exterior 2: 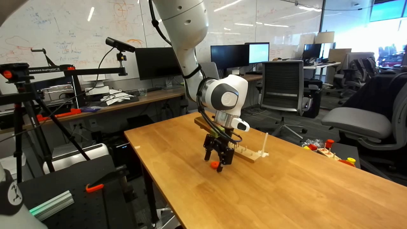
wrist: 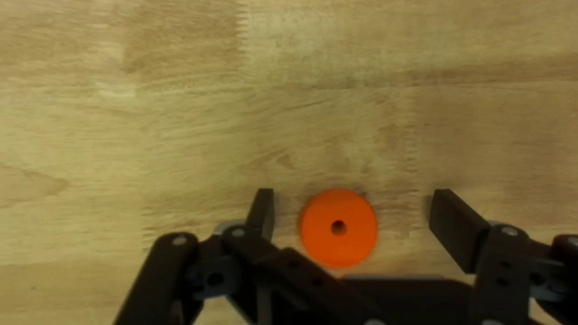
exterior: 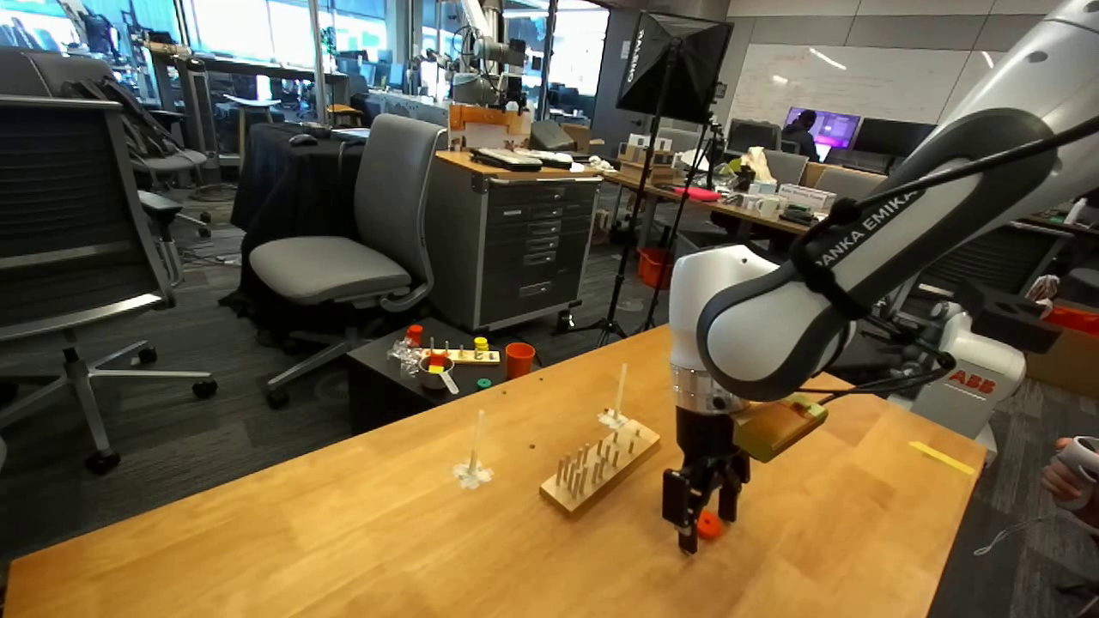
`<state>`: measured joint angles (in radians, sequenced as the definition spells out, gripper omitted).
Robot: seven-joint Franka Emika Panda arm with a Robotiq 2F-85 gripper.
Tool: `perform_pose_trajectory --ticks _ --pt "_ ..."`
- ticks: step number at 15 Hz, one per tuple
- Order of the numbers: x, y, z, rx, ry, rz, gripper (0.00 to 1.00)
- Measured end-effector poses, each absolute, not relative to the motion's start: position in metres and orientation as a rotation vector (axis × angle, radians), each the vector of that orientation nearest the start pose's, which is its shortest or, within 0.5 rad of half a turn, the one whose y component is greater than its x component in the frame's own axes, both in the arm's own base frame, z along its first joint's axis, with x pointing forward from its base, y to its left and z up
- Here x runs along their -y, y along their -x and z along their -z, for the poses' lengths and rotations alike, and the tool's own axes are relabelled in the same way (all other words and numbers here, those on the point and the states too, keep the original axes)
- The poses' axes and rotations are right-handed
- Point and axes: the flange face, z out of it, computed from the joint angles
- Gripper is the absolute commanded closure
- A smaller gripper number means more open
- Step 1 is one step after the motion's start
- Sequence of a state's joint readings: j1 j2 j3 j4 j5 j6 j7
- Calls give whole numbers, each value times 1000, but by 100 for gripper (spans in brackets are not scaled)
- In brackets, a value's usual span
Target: Stick the orange disk into the wooden rack
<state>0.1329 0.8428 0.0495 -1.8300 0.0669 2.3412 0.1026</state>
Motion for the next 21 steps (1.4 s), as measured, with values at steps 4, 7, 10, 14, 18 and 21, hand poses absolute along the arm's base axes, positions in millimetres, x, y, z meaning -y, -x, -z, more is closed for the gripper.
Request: perform_pose_trajectory --ticks 4,7,10,14,18,21 --pt "-111 -583 -54 44 3098 -497 73" --pt "-110 -588 -60 45 3117 -476 83" --pt "-103 -589 -60 31 3123 -472 83" --pt "-91 -596 -71 0 3130 -444 83" --pt "-79 -614 -110 -31 3142 -342 83" --pt "-73 -626 -138 -48 3146 -274 83"
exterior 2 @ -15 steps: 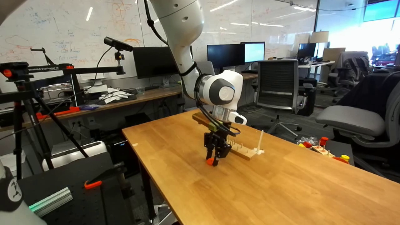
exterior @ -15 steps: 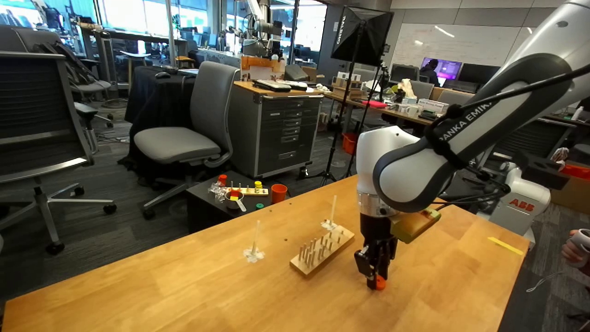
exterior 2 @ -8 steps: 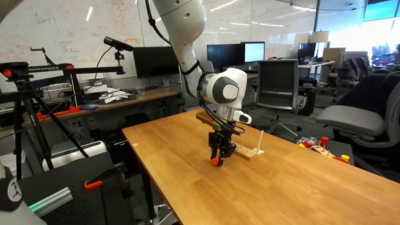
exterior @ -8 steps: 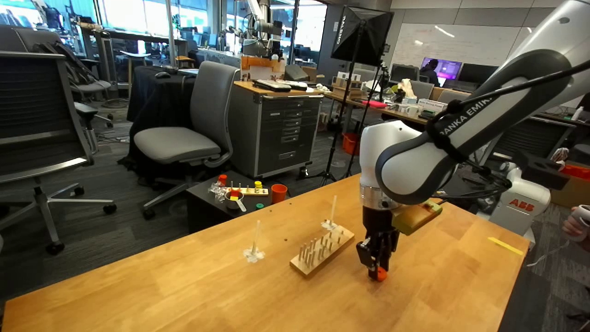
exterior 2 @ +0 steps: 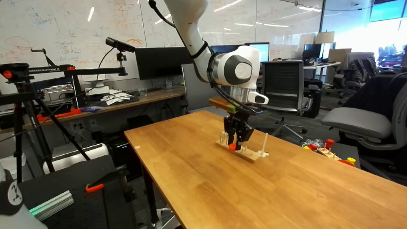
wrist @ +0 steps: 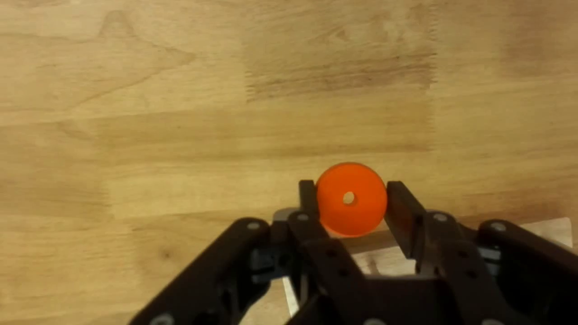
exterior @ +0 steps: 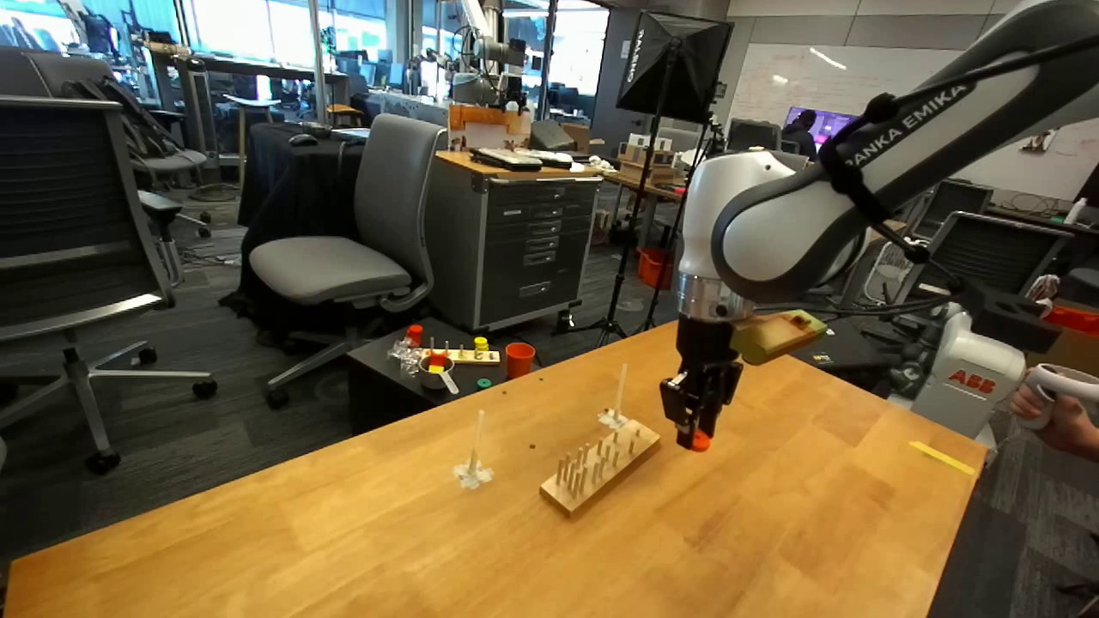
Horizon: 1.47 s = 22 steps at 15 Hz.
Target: Stick the orange disk into the wooden rack
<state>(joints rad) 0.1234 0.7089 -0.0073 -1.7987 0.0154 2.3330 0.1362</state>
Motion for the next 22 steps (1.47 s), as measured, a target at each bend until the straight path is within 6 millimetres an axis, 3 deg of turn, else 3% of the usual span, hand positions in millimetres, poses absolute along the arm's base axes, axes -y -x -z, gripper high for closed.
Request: perform_pose_trajectory --ticks 6,13,22 --pt "-68 -646 -154 -69 3145 -243 83" --pt "-67 -675 -145 -89 3141 -257 83" --pt "-92 -701 -127 -56 3118 -292 83"
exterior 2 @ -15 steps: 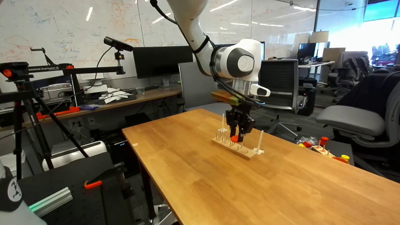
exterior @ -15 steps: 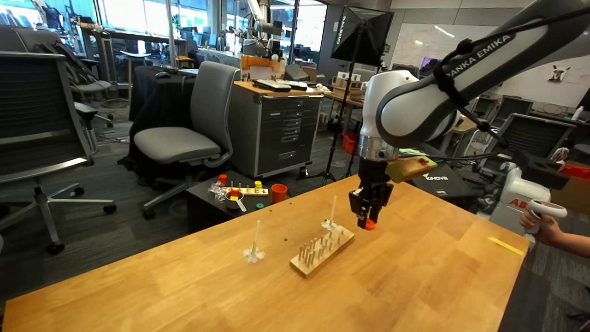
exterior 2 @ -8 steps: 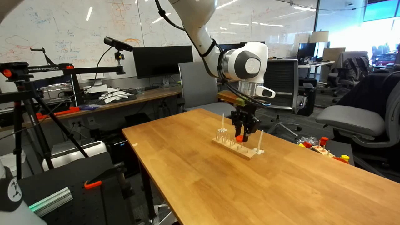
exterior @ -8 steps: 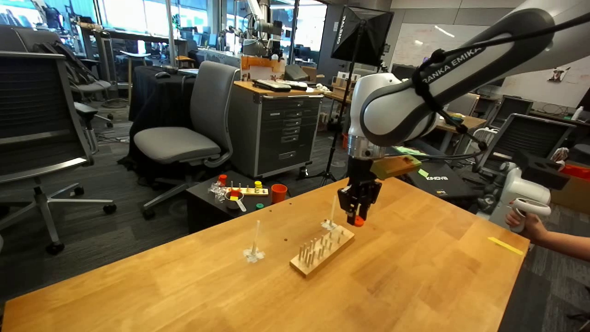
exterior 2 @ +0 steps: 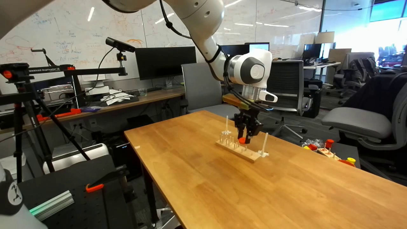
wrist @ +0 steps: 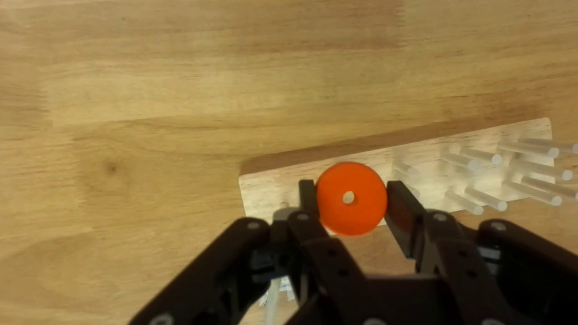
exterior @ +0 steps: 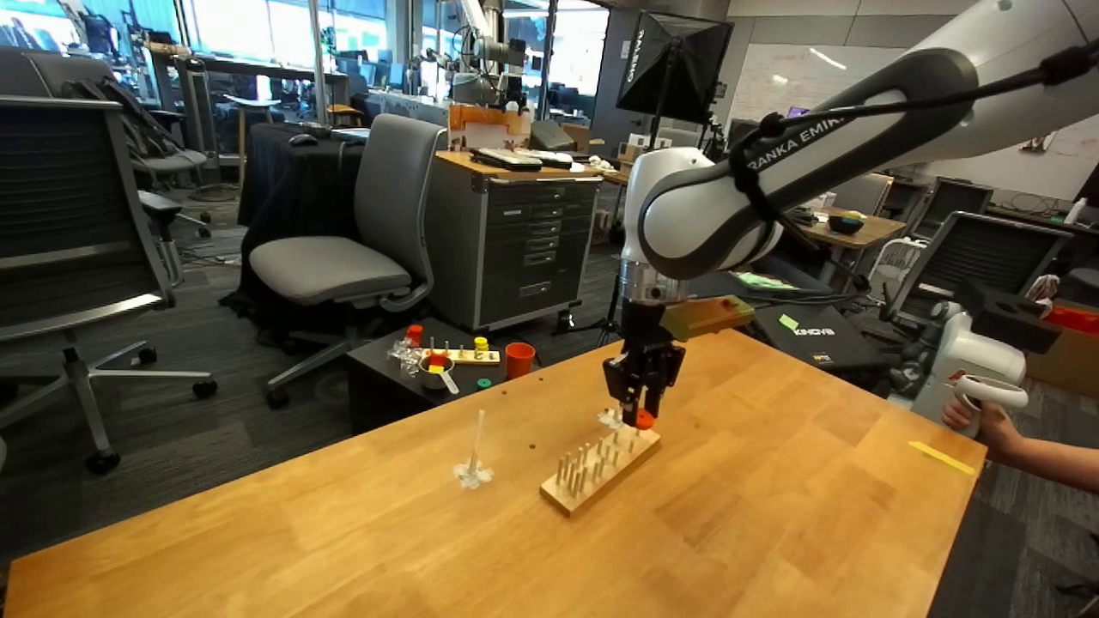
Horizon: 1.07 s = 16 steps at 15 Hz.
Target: Stick the orange disk into the wooden rack
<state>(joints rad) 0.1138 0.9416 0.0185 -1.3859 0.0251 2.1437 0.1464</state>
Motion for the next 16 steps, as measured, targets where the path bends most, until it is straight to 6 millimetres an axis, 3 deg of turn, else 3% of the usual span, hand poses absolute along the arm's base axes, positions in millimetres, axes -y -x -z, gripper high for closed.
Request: perform_pose_trajectory --ticks 11,16 --pt "-94 -710 -98 -77 3095 -345 83" --pt "-93 -713 -93 -91 3084 -355 83"
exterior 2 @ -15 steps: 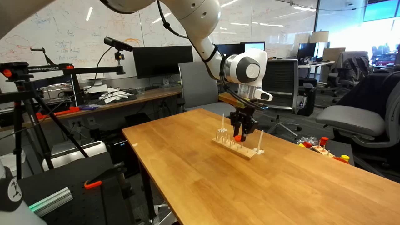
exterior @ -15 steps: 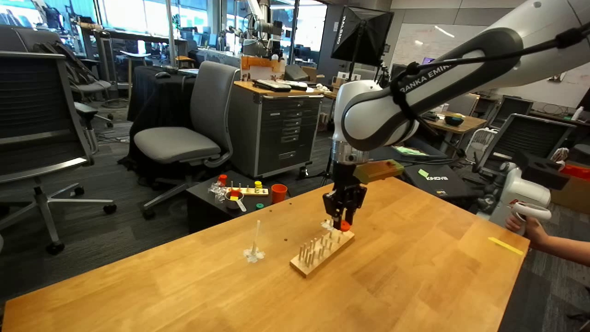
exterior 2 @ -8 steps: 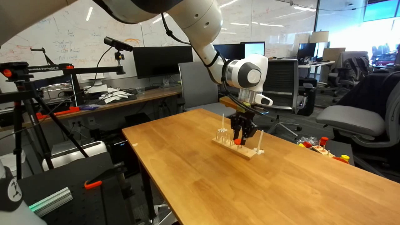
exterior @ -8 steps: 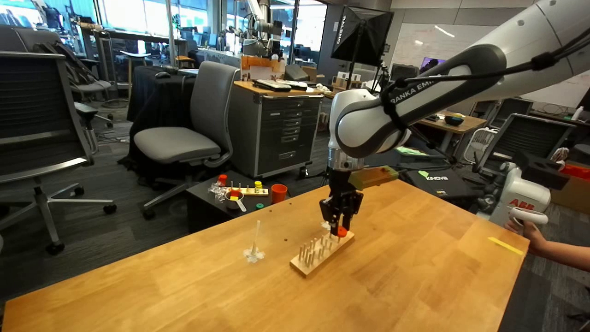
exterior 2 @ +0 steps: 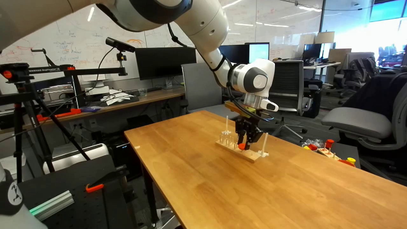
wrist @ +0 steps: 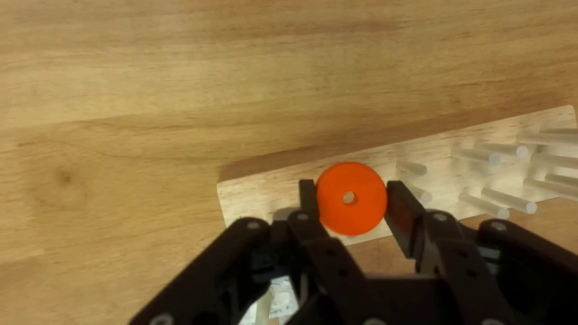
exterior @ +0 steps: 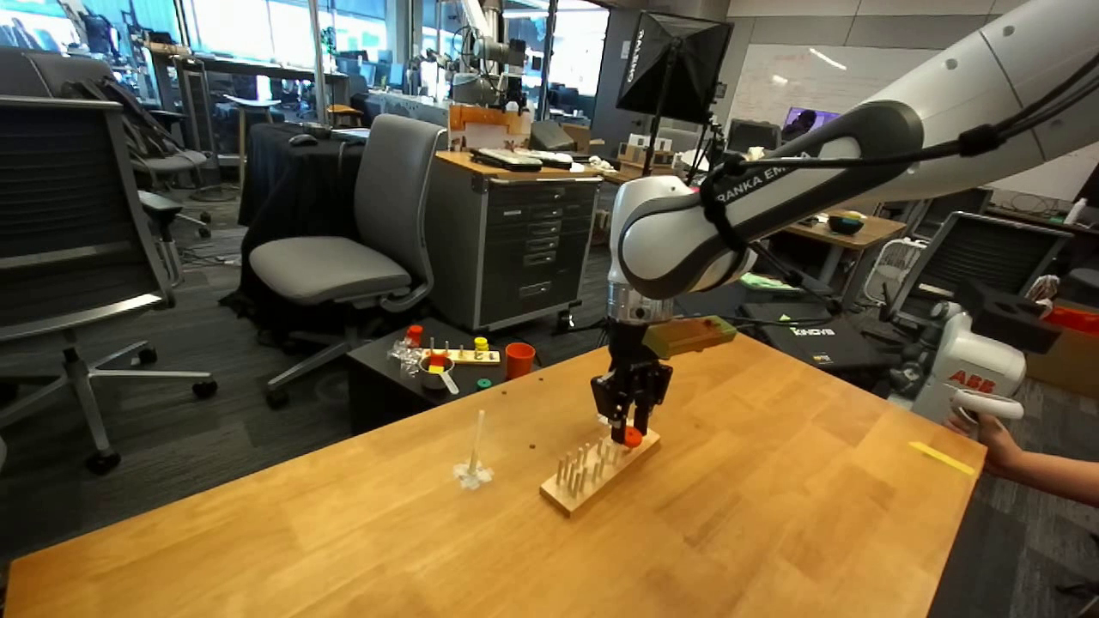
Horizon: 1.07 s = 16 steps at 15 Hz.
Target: Stick the orange disk into the wooden rack
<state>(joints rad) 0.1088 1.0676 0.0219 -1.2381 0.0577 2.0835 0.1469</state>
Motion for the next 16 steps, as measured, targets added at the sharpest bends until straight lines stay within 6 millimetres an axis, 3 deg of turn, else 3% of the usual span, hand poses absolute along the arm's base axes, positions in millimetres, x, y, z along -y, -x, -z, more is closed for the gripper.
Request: perform_pose_trajectory --ticks 16 --pt "-86 -711 -90 -139 3043 -414 83"
